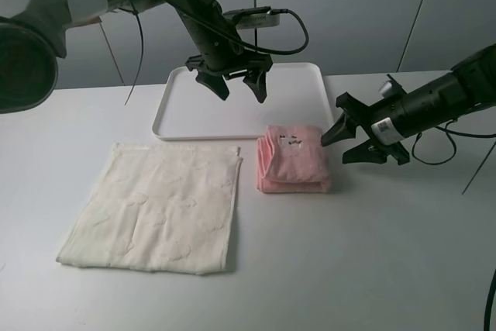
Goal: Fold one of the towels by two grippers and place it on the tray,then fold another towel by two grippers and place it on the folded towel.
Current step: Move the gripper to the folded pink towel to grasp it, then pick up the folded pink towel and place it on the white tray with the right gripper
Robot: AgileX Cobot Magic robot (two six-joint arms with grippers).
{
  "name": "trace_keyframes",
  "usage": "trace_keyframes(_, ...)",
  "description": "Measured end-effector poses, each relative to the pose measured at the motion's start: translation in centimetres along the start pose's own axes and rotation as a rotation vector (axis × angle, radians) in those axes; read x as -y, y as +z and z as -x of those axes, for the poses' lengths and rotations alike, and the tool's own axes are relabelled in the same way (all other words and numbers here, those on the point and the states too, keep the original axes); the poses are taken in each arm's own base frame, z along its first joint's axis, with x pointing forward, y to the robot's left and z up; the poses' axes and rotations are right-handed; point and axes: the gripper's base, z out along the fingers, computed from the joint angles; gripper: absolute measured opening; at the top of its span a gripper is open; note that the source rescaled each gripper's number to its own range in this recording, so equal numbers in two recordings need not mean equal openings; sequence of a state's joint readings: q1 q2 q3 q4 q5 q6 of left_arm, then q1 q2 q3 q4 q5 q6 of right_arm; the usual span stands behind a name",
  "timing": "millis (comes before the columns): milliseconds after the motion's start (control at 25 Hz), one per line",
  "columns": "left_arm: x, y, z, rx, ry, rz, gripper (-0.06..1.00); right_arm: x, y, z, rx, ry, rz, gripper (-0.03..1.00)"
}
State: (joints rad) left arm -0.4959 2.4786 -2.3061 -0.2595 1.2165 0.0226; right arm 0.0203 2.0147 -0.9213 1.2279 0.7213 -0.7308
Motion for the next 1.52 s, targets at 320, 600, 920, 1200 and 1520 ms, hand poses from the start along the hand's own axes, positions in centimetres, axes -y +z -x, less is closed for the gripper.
trace_keyframes(320, 0.0, 0.0, 0.0, 0.0, 0.005, -0.004, 0.97, 1.0, 1.9, -0.2, -0.041, 0.024, 0.057, 0.58)
trace_keyframes(600, 0.0, 0.0, 0.0, 0.0, 0.022, -0.004, 0.97, 0.7, 2.6, -0.1, -0.018, 0.022, 0.108, 0.58)
trace_keyframes(920, 0.0, 0.0, 0.0, 0.0, 0.026, -0.004, 0.97, -0.6, 4.2, -1.0, -0.014, -0.034, 0.056, 0.4)
trace_keyframes(1200, 0.0, 0.0, 0.0, 0.0, 0.061, -0.004, 0.97, -0.6, 4.2, -1.0, -0.012, -0.077, 0.051, 0.08)
trace_keyframes(1520, 0.6, -0.9, 0.1, 0.019, 0.119, -0.039, 0.97, -2.0, 3.3, -1.2, -0.031, -0.112, 0.122, 0.08)
